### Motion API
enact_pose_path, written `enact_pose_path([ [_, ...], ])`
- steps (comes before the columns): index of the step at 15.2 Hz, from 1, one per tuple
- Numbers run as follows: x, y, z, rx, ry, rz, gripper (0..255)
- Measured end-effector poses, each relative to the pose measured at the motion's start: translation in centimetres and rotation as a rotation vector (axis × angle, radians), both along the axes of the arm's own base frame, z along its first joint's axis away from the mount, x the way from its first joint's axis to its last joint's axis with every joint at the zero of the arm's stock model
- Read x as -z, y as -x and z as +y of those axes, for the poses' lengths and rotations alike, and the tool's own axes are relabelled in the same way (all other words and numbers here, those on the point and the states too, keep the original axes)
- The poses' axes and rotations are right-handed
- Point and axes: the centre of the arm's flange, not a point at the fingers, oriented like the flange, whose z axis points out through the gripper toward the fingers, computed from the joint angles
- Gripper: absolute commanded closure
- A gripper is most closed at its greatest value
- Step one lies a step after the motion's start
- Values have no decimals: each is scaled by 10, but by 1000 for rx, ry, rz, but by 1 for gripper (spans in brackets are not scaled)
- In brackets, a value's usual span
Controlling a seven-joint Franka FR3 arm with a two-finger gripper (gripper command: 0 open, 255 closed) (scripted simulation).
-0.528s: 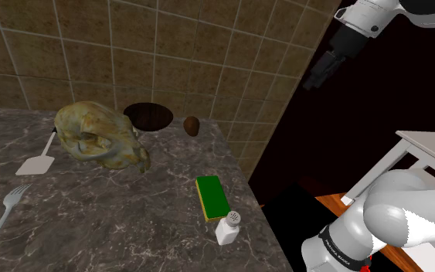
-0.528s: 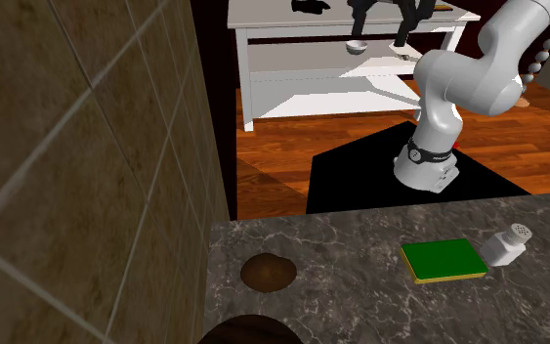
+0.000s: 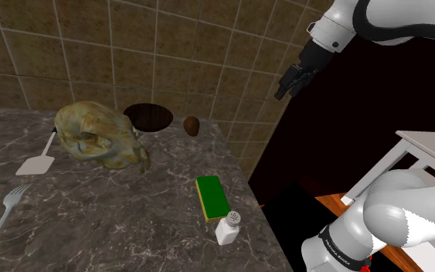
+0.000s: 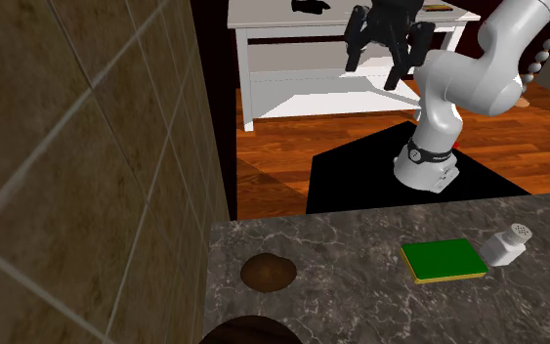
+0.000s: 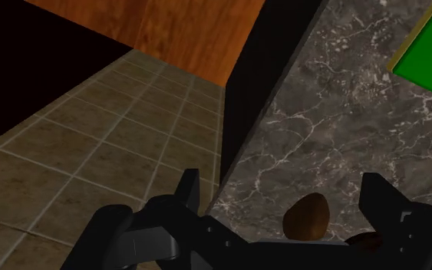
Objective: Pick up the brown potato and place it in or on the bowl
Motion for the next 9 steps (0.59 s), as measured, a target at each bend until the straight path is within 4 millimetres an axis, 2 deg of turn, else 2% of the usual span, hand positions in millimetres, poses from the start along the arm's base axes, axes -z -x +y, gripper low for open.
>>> enact_pose_path([
  [4,37,-28,34,56,15,-12,0],
  [8,67,-60,58,113,31,-24,0],
  [9,81,-67,65,127,35,-26,0],
])
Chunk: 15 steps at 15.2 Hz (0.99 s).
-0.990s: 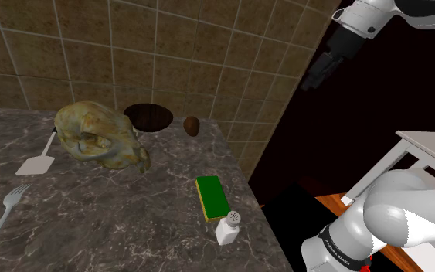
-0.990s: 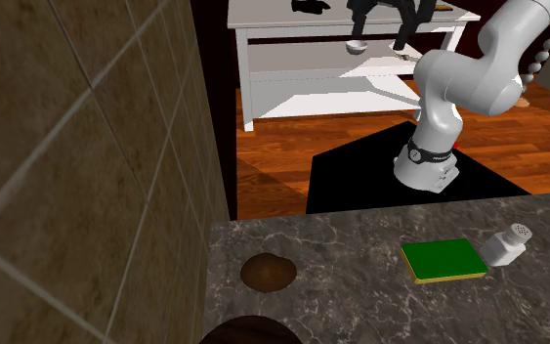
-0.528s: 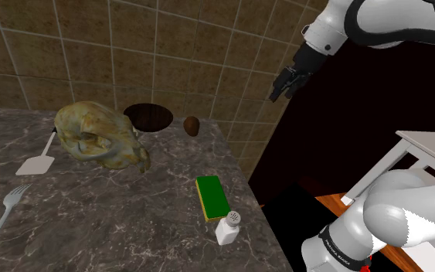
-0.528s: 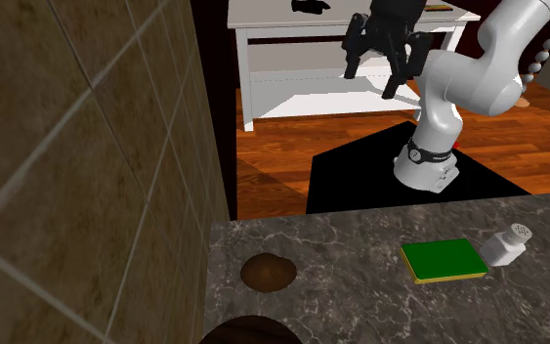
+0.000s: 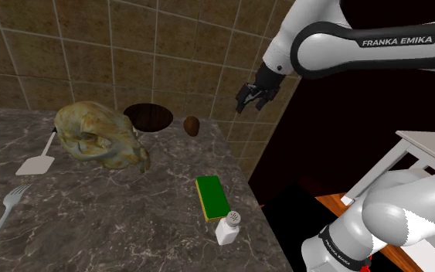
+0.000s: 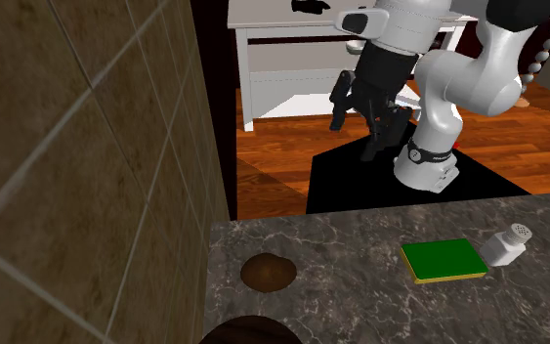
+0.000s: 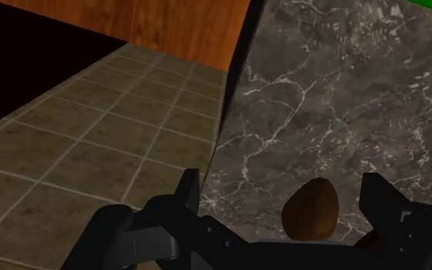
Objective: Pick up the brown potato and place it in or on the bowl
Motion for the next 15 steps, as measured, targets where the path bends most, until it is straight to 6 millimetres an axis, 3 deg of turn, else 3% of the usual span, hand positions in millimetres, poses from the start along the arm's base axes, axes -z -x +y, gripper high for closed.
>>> enact_pose_path([
  [15,124,-138,79,209,52,-47,0],
])
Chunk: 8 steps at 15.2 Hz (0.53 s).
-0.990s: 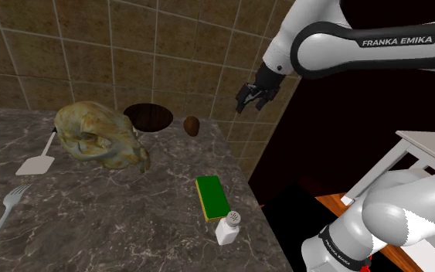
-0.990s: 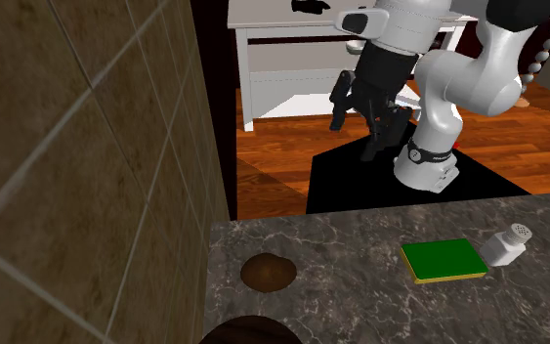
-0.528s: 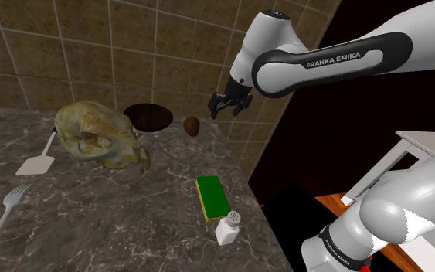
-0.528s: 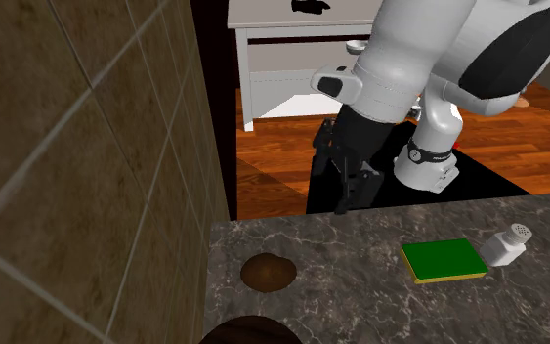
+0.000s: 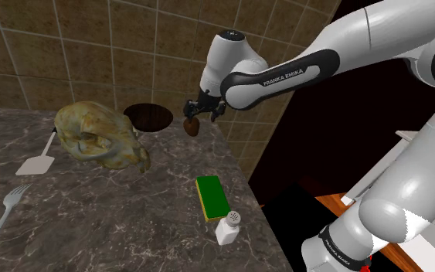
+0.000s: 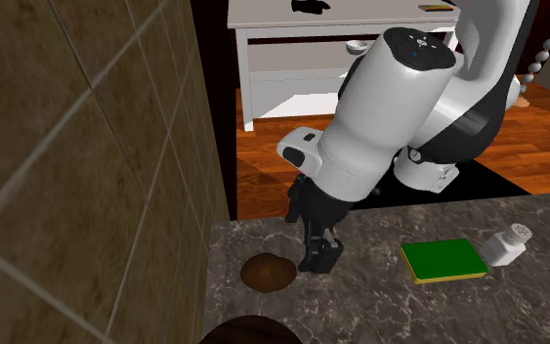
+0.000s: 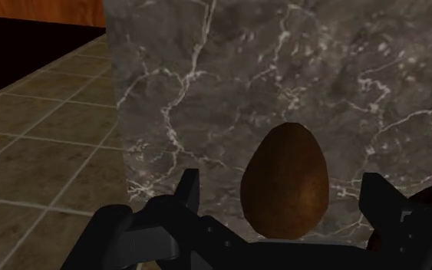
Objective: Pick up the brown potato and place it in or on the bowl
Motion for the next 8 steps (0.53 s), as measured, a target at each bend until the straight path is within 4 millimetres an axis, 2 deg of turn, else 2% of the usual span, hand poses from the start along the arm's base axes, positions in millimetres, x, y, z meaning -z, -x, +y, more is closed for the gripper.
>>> enact_pose_path([
  [3,21,-24,6,35,9,-7,0],
  [8,51,-34,7,42,11,-9,0],
])
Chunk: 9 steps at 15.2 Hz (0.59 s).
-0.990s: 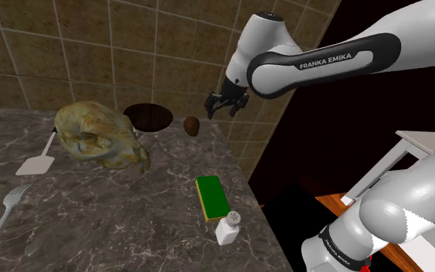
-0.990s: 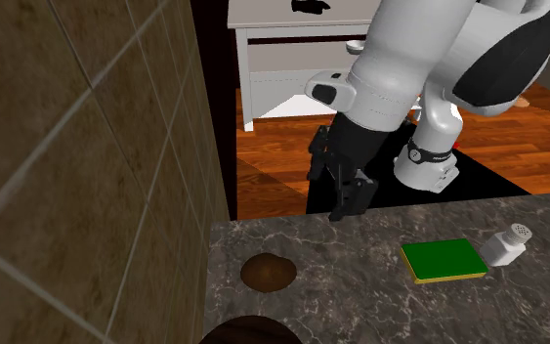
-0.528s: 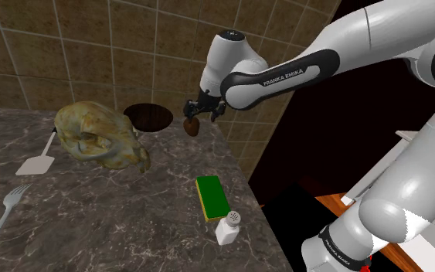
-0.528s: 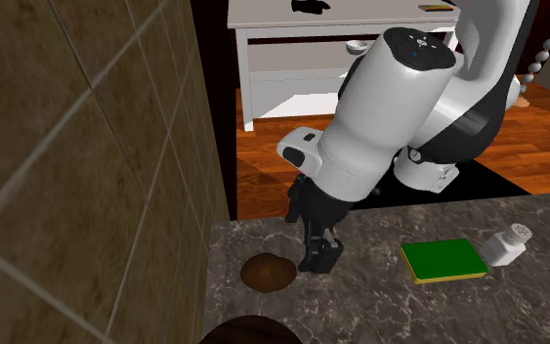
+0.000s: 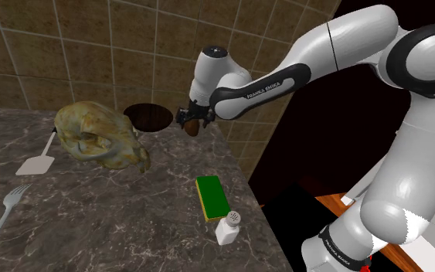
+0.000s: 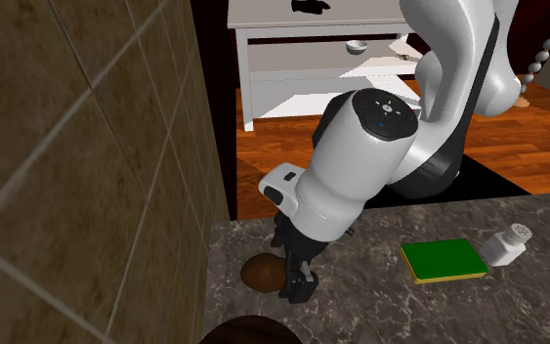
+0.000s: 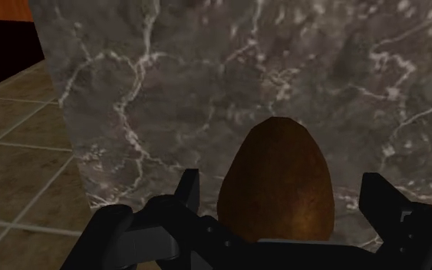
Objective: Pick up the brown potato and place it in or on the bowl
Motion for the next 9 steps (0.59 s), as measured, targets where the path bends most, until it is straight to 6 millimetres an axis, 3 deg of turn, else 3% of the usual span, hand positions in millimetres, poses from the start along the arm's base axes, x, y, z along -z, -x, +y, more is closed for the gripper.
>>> enact_pose_path([
  [8,12,-4,-2,0,0,0,0],
  [9,12,-4,-2,0,0,0,255],
])
